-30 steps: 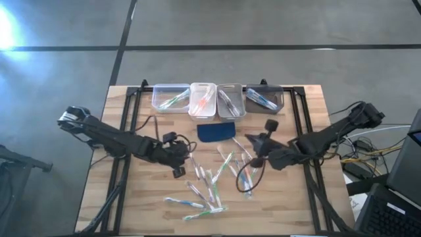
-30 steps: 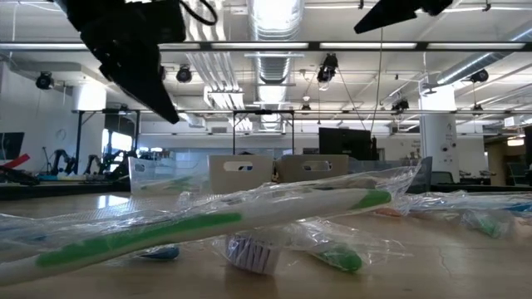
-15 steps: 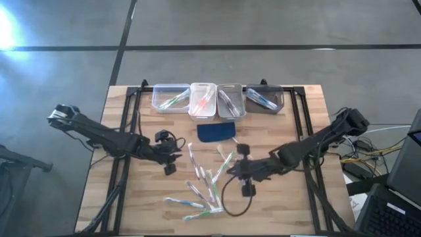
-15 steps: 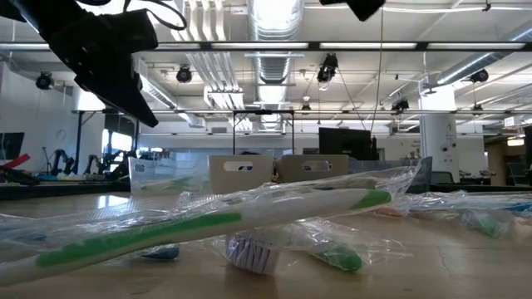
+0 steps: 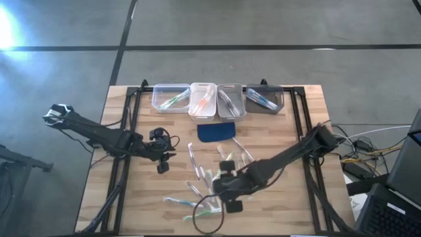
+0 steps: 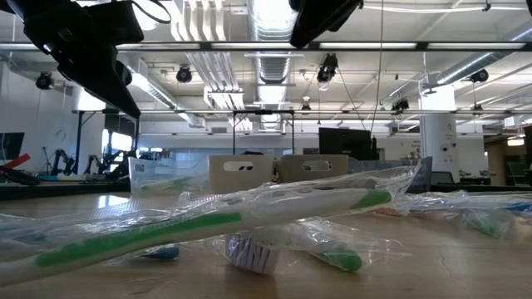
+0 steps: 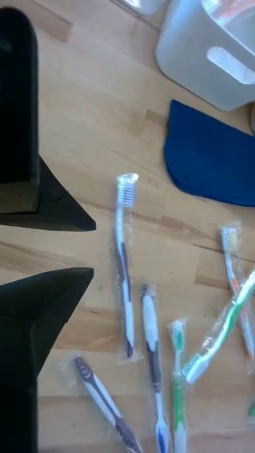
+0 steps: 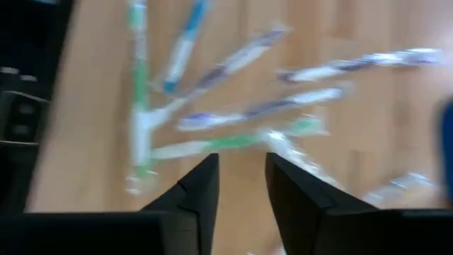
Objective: Pick & Place Toothbrushes
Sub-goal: Put the green toothbrush into the transparent bin
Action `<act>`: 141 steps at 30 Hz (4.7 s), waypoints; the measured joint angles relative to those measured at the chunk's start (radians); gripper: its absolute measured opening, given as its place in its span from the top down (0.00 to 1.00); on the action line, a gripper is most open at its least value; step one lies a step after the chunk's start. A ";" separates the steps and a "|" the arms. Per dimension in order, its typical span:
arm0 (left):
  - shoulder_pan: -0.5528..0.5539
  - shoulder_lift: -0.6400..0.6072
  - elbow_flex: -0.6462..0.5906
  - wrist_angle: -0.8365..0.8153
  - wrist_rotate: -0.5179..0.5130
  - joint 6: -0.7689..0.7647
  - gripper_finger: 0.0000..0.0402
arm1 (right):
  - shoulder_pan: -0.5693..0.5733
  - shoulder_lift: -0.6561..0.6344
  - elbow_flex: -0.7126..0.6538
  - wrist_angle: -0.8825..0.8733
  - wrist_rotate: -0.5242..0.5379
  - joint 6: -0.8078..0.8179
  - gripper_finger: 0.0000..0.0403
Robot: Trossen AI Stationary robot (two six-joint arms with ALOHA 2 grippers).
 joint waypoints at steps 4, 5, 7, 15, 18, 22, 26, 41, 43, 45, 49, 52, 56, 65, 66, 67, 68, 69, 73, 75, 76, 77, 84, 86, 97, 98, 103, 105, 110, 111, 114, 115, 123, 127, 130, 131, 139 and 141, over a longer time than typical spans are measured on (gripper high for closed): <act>0.000 -0.018 -0.003 -0.007 0.000 -0.009 0.75 | 0.004 0.103 0.114 -0.051 -0.129 0.006 0.64; 0.000 -0.020 -0.003 -0.008 0.002 -0.009 0.75 | 0.005 0.128 0.142 -0.070 -0.148 0.010 0.62; 0.000 -0.020 -0.003 -0.009 0.008 -0.010 0.75 | 0.010 0.176 0.196 -0.112 -0.177 0.033 0.60; 0.000 -0.020 -0.004 -0.015 0.009 0.002 0.75 | 0.038 0.347 0.370 -0.232 -0.198 0.058 0.52; 0.000 -0.020 -0.004 -0.026 0.009 0.002 0.75 | 0.050 0.393 0.401 -0.232 -0.199 0.057 0.51; 0.000 -0.020 -0.004 -0.031 0.009 0.001 0.75 | 0.056 0.439 0.425 -0.241 -0.196 0.075 0.50; 0.000 -0.020 -0.005 -0.032 0.008 0.000 0.75 | 0.061 0.464 0.429 -0.230 -0.189 0.084 0.53; 0.000 -0.019 -0.005 -0.039 0.008 -0.002 0.75 | 0.065 0.467 0.396 -0.222 -0.189 0.084 0.75; 0.000 -0.019 -0.005 -0.039 0.008 -0.003 0.75 | 0.065 0.467 0.398 -0.222 -0.189 0.084 0.81; 0.000 -0.019 -0.005 -0.039 0.008 -0.003 0.75 | 0.065 0.467 0.398 -0.223 -0.189 0.084 0.86; 0.000 -0.018 -0.005 -0.039 0.008 -0.003 0.75 | 0.068 0.457 0.398 -0.225 -0.195 0.084 0.93; 0.000 -0.018 -0.005 -0.039 0.008 -0.003 0.75 | 0.072 0.434 0.398 -0.229 -0.196 0.097 0.93; 0.000 -0.018 -0.005 -0.040 0.008 -0.004 0.75 | 0.084 0.381 0.398 -0.243 -0.184 0.131 0.93; 0.001 -0.018 -0.005 -0.046 0.008 -0.005 0.75 | 0.151 0.214 0.387 -0.359 0.071 0.172 0.94; 0.001 -0.018 -0.005 -0.047 0.008 -0.003 0.75 | 0.157 0.196 0.383 -0.362 0.105 0.173 0.94; 0.001 -0.018 -0.005 -0.047 0.008 0.000 0.75 | 0.161 0.179 0.375 -0.362 0.134 0.173 0.94; 0.001 -0.018 -0.005 -0.046 0.008 0.005 0.75 | 0.163 0.166 0.369 -0.363 0.155 0.173 0.94; 0.001 -0.018 -0.005 -0.046 0.008 0.009 0.75 | 0.163 0.152 0.362 -0.362 0.173 0.173 0.94; 0.001 -0.018 -0.005 -0.043 0.008 0.010 0.75 | 0.166 0.088 0.294 -0.364 0.217 0.189 0.94; 0.001 -0.018 -0.005 -0.040 0.008 0.010 0.75 | 0.166 0.049 0.239 -0.362 0.254 0.201 0.94; 0.001 -0.018 -0.005 -0.039 0.008 0.010 0.75 | 0.166 0.027 0.207 -0.356 0.271 0.208 0.94; 0.001 -0.018 -0.005 -0.037 0.007 0.010 0.75 | 0.166 0.005 0.171 -0.344 0.287 0.212 0.94; 0.001 -0.016 -0.006 0.067 -0.098 0.029 0.75 | 0.157 -0.186 -0.123 -0.133 0.394 0.200 0.94; 0.001 -0.009 -0.006 0.106 -0.145 0.046 0.75 | 0.154 -0.243 -0.207 -0.058 0.422 0.190 0.94; 0.001 0.068 -0.006 0.417 -0.163 0.331 0.53 | 0.112 -0.517 -0.647 0.586 0.529 -0.124 0.93; 0.001 0.077 -0.006 0.456 -0.163 0.350 0.51 | 0.104 -0.536 -0.680 0.648 0.530 -0.163 0.93; 0.001 0.117 -0.005 0.636 -0.162 0.447 0.44 | 0.058 -0.595 -0.814 0.983 0.496 -0.370 0.93; 0.002 0.136 -0.005 0.723 -0.162 0.494 0.44 | 0.041 -0.609 -0.852 1.065 0.471 -0.431 0.93; 0.002 0.181 -0.005 0.920 -0.155 0.623 0.45 | 0.006 -0.624 -0.895 1.173 0.442 -0.503 0.93; 0.002 0.192 -0.005 0.961 -0.148 0.652 0.45 | 0.000 -0.624 -0.894 1.177 0.436 -0.507 0.93; 0.003 0.227 -0.006 1.074 -0.111 0.739 0.45 | -0.009 -0.624 -0.889 1.176 0.421 -0.516 0.93; 0.003 0.243 -0.006 1.118 -0.088 0.765 0.45 | -0.010 -0.624 -0.888 1.179 0.409 -0.517 0.93; 0.004 0.352 -0.005 1.405 0.080 0.917 0.45 | -0.010 -0.621 -0.880 1.178 0.374 -0.524 0.93; 0.004 0.409 0.022 1.511 0.116 0.962 0.45 | -0.010 -0.621 -0.880 1.185 0.359 -0.527 0.93; 0.005 0.450 0.078 1.531 0.159 0.988 0.45 | -0.010 -0.621 -0.880 1.197 0.356 -0.530 0.93; 0.005 0.463 0.095 1.530 0.168 0.992 0.45 | -0.010 -0.621 -0.880 1.197 0.356 -0.531 0.93; 0.013 0.561 0.218 1.522 0.166 1.028 0.45 | -0.010 -0.621 -0.880 1.198 0.348 -0.531 0.93; 0.017 0.574 0.230 1.519 0.164 1.029 0.45 | -0.010 -0.621 -0.880 1.199 0.324 -0.532 0.93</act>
